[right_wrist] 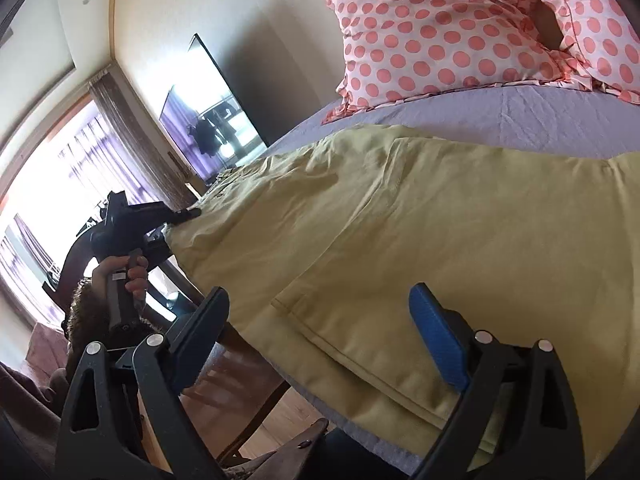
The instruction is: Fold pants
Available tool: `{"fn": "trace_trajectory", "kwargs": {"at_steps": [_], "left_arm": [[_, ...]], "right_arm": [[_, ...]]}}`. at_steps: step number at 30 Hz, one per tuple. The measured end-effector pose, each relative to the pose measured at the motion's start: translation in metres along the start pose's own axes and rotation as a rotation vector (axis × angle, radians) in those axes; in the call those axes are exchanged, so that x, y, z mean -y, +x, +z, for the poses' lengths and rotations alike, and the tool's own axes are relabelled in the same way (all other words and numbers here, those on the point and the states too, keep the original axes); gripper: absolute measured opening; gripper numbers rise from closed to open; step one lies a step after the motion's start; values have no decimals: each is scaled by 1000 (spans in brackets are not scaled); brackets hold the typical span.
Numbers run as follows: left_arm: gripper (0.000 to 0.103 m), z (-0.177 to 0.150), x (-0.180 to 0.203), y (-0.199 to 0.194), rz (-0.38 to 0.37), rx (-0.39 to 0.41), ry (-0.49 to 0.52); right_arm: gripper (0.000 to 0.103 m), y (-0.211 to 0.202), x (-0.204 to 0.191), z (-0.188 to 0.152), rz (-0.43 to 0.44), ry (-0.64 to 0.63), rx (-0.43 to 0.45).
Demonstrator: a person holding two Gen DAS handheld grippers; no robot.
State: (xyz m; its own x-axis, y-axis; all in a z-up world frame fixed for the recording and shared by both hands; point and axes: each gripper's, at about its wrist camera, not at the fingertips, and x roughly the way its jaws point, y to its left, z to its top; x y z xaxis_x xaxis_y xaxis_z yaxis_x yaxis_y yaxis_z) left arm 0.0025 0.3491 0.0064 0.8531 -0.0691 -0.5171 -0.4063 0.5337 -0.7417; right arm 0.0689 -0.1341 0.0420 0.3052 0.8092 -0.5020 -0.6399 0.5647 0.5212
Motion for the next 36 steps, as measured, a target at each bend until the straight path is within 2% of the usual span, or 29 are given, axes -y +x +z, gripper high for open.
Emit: {"fn": "trace_trajectory", "kwargs": {"at_steps": [4,6,8,9,10,12,15,18,20,21,23,24,26,28,30,32,33,34,36], "left_arm": [[9,-10,60,-13,66,67,235],[9,-18,99,-17,65,88,362],[9,-42,161,-20,37,106,559],[9,-51,180,-20,23,109,622],[10,-74,215,-20,-22,109,746],[12,-113,258,-18,-98,89,911],[14,-218,313,-3,-240,-12,1243],[14,-304,315,20,-299,-161,1464],[14,-355,296,43,-258,-242,1588],[13,-366,289,50,-251,-258,1611],[13,-369,283,57,-257,-322,1579],[13,-367,282,56,-259,-312,1560],[13,-362,281,51,-272,-299,1559],[17,-354,280,45,-299,-333,1521],[22,-334,274,35,-374,-412,1425],[34,-308,268,26,-448,-488,1295],[47,-296,264,23,-460,-489,1246],[53,-270,259,24,-448,-461,1161],[54,-230,253,35,-386,-397,1055]], "right_arm": [[93,-22,7,3,12,26,76],[94,-43,13,5,8,40,145],[95,-63,21,8,-11,56,206],[96,-83,30,9,-32,80,264],[97,-95,36,10,-46,98,295],[99,-128,54,9,-87,163,384],[100,-177,87,2,-149,288,500],[101,-208,117,-12,-155,416,553],[101,-220,140,-25,-111,524,559],[101,-220,148,-28,-92,561,554],[101,-217,165,-33,-59,627,515],[101,-212,169,-31,-59,634,489],[101,-203,171,-23,-72,614,432],[99,-190,170,-14,-86,574,361],[87,-172,172,-6,-88,548,279],[77,-155,175,0,-127,522,205],[76,-152,175,0,-140,504,188],[74,-149,177,4,-140,496,179],[68,-140,181,8,-130,483,156]]}}
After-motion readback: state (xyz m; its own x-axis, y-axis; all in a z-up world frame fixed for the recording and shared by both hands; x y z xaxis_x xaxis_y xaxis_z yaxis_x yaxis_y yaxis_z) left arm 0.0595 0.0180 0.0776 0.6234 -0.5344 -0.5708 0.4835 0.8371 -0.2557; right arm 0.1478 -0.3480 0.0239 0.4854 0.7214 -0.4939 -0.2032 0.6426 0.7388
